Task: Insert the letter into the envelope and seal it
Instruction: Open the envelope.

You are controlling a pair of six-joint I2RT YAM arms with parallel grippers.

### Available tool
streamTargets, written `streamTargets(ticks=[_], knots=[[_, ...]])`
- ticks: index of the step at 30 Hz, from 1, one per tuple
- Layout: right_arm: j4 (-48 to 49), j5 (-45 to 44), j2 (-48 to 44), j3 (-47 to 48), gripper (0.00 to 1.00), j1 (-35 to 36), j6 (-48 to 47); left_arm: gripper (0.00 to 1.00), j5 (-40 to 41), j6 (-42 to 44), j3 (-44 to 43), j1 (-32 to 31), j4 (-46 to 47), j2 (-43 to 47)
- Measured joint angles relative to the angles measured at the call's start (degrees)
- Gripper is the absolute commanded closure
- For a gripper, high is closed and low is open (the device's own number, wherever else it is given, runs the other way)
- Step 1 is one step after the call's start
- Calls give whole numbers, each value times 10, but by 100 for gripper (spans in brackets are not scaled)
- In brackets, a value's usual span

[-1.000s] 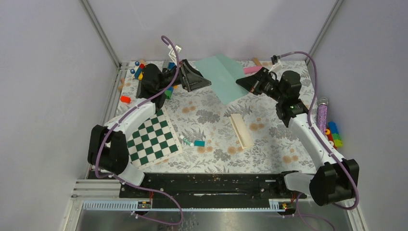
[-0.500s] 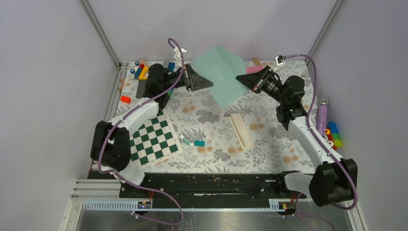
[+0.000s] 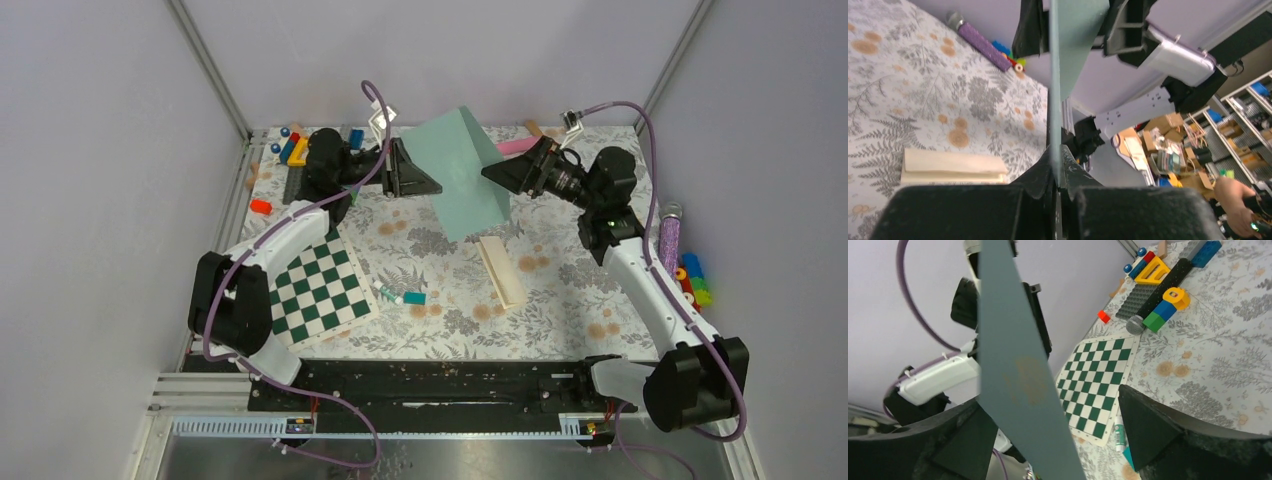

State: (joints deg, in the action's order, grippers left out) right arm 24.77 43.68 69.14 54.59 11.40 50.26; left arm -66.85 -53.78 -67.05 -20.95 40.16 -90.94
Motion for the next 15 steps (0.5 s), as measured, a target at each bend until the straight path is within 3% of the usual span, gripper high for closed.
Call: streamTargets(ticks=[2,8,15], knots=[[-37,21,3,27,1,0,-39,100,-21,50,-9,0,-60,0],[-126,46,16,71,1,0,-153,100,-33,296,-73,-3,-367,0],[-189,44,22,71,1,6,-233,100,-28,469,-109,-14,-571,-9]])
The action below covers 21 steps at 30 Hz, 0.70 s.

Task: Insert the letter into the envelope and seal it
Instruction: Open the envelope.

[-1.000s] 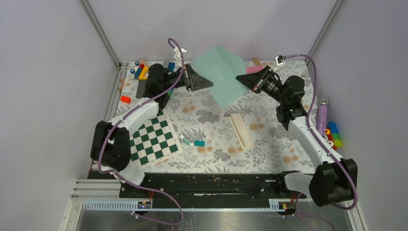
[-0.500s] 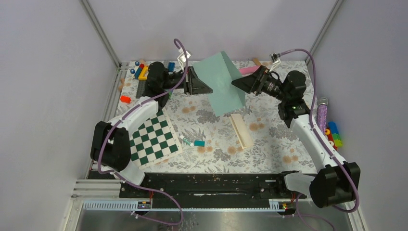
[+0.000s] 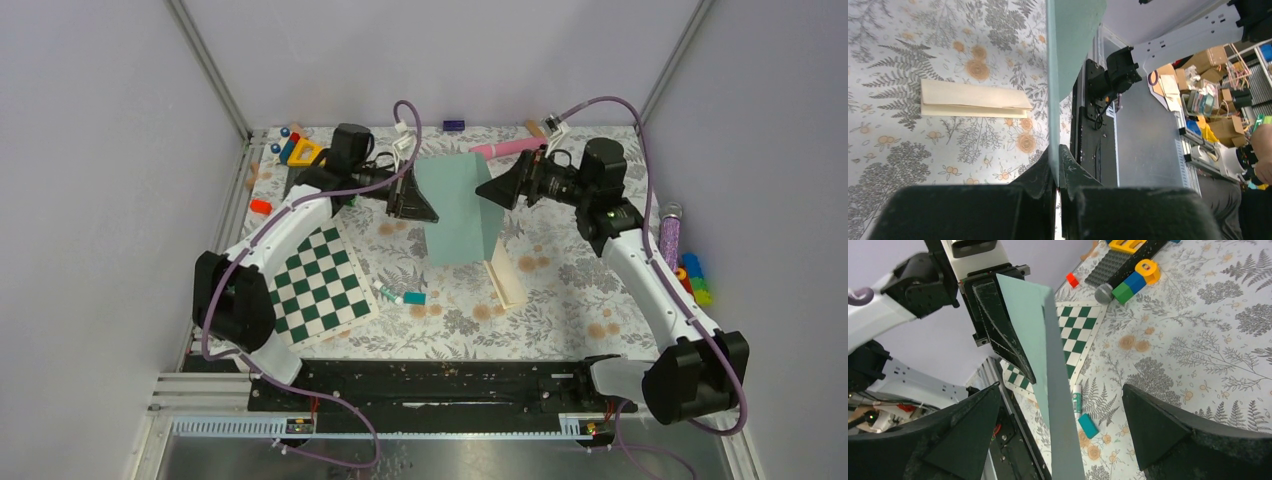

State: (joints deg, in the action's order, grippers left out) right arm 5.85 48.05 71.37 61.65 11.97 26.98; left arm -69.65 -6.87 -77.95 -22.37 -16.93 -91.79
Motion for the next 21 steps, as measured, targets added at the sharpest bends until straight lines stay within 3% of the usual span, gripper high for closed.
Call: streamTargets(ticks=[6,10,13,21], knots=[[-35,1,6,6,26,29,-49,100,17,131,-36,-37,-141,-21],[-60,10,23,14,28,35,-75,100,20,172,-37,-47,-183,-21],[-73,30,28,14,36,35,-88,100,19,187,-37,-47,-198,-21],[-86,111,28,14,74,35,-120,100,7,204,-37,-46,-207,-21]])
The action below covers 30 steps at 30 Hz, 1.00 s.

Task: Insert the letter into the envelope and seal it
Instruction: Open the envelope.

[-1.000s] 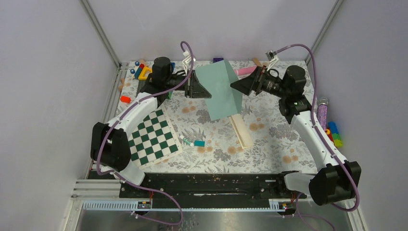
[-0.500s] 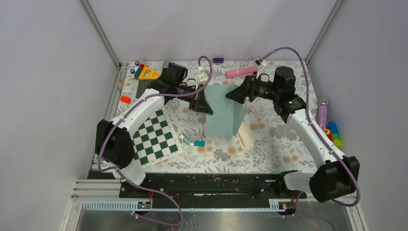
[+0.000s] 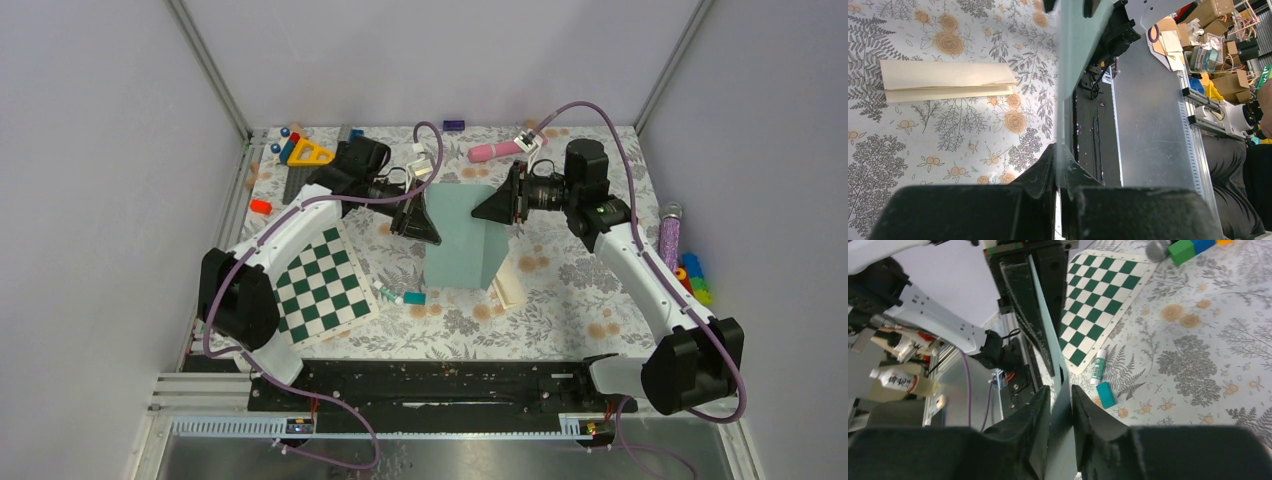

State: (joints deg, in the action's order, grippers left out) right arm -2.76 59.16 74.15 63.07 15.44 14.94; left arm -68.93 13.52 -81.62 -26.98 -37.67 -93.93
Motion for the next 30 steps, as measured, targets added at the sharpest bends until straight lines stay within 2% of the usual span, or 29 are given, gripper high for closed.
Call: streamTargets(ticks=[7,11,15,21,23,24,25,30], knots=[[30,60,11,1,75,-1,21,100,-24,4,0,1,-3,0],[74,91,22,1,66,-5,58,100,-46,7,0,6,-4,0],[108,115,26,0,64,-9,80,100,-64,8,0,10,-4,0],[120,129,30,0,75,-18,81,100,-93,10,0,24,-4,0],[115,130,31,0,85,-19,73,100,-104,10,0,28,-4,0],[111,130,31,0,93,-19,68,100,-107,10,0,29,-4,0],[108,129,31,0,96,-19,63,100,-111,10,0,30,-4,0],[76,107,32,1,97,-20,35,100,-120,11,0,30,-8,0]])
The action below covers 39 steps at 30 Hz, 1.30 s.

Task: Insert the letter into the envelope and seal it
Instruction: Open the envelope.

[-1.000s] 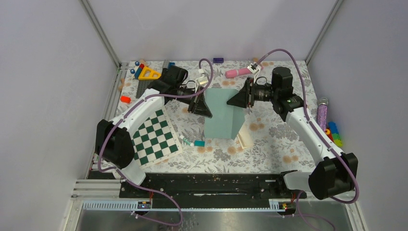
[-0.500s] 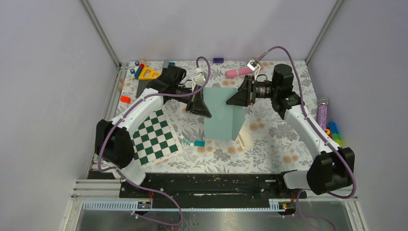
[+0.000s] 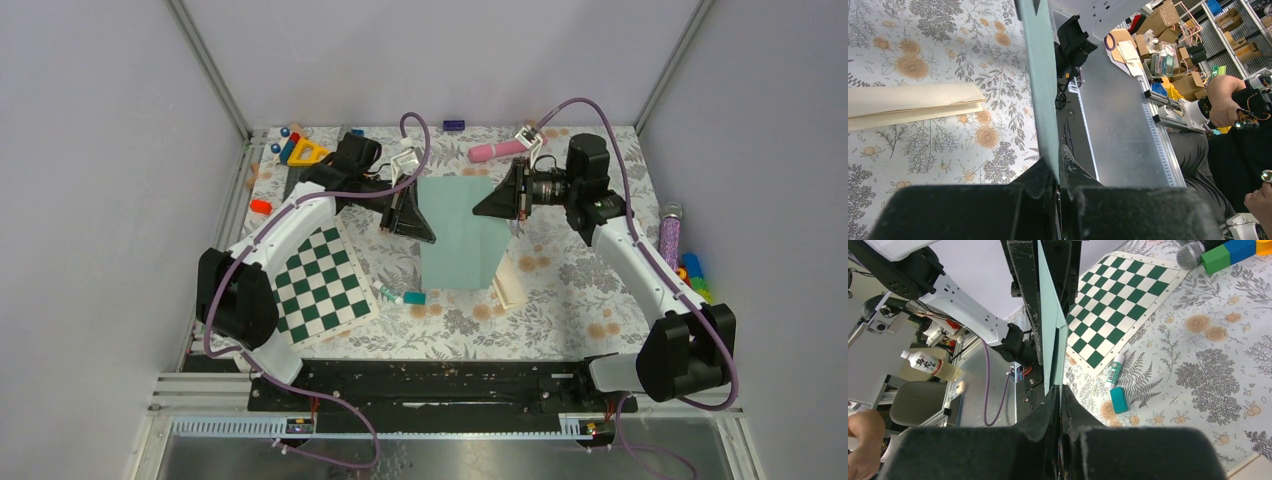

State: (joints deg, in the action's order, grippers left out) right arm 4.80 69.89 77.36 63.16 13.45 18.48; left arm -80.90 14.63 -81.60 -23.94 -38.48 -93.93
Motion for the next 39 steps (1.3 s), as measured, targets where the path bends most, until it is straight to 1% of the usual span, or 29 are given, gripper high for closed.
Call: streamTargets(ticks=[6,9,14,18,19,21,26,30,37,39], knots=[[-7,-14,5,0,98,0,0,100,0,3,0,-8,-3,0],[-1,-13,9,-1,95,0,11,100,0,5,0,-12,-4,1],[70,1,18,-14,86,0,76,100,0,7,0,-16,-4,4],[116,9,28,-20,73,0,118,100,0,9,0,-19,-4,5],[126,12,30,-20,72,0,124,100,0,9,0,-21,-4,5],[135,13,34,-20,74,0,132,100,0,10,0,-24,-4,5],[142,18,36,-20,89,0,136,100,0,11,0,-26,-4,5],[188,34,37,-30,100,0,163,100,0,15,0,-26,-5,6],[364,59,57,-61,100,-1,291,100,17,16,0,-26,-10,8],[388,63,62,-64,92,-1,311,100,29,14,0,-26,-10,8]])
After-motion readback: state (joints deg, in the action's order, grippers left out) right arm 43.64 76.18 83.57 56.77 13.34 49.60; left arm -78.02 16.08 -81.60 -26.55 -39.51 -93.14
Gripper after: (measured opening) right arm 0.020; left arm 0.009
